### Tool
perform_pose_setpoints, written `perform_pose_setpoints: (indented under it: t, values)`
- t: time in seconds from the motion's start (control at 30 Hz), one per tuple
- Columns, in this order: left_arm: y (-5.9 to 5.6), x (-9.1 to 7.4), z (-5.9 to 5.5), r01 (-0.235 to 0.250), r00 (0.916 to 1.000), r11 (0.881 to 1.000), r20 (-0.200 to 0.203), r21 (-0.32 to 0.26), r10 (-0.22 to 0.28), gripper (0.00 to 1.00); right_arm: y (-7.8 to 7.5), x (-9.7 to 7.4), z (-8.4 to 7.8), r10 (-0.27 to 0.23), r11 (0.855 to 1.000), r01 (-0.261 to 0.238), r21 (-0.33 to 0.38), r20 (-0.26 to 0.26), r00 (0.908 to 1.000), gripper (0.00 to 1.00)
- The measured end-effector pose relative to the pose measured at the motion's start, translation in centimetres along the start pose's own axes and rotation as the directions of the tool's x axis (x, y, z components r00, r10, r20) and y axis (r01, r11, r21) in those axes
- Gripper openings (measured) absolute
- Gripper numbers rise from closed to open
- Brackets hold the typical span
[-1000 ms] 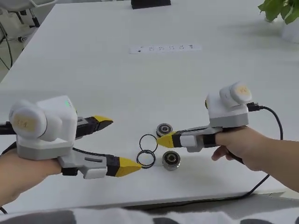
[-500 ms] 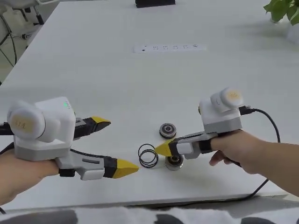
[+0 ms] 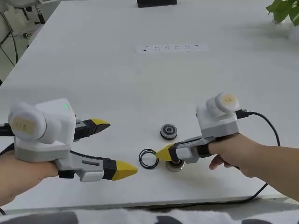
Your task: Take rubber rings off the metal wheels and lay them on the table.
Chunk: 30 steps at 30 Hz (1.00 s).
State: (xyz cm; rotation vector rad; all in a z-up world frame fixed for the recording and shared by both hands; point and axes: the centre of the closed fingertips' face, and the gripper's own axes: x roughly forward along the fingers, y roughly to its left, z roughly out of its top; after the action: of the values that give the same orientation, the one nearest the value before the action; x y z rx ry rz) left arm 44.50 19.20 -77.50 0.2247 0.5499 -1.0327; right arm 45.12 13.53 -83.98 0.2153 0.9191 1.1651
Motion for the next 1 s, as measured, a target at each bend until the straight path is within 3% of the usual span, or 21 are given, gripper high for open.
perform_pose_setpoints:
  t: [0.5,0.67,1.0]
  values:
    - [-0.3,0.3,-0.2,0.01,0.9999,1.0,-0.012,-0.003,-0.01,0.78,-0.4,0.0,0.4,-0.034,0.998,0.034,-0.059,0.009,0.9994,0.0]
    - [-0.2,0.3,-0.3,0.007,0.9998,1.0,-0.018,-0.004,-0.007,0.78,-0.6,0.0,0.5,-0.05,0.996,0.05,-0.073,0.01,0.9987,0.07]
    - [0.0,0.3,-0.3,0.009,0.9997,1.0,-0.022,-0.007,-0.009,0.77,-0.7,-0.8,1.1,-0.058,0.994,0.06,-0.089,0.026,0.998,0.11]
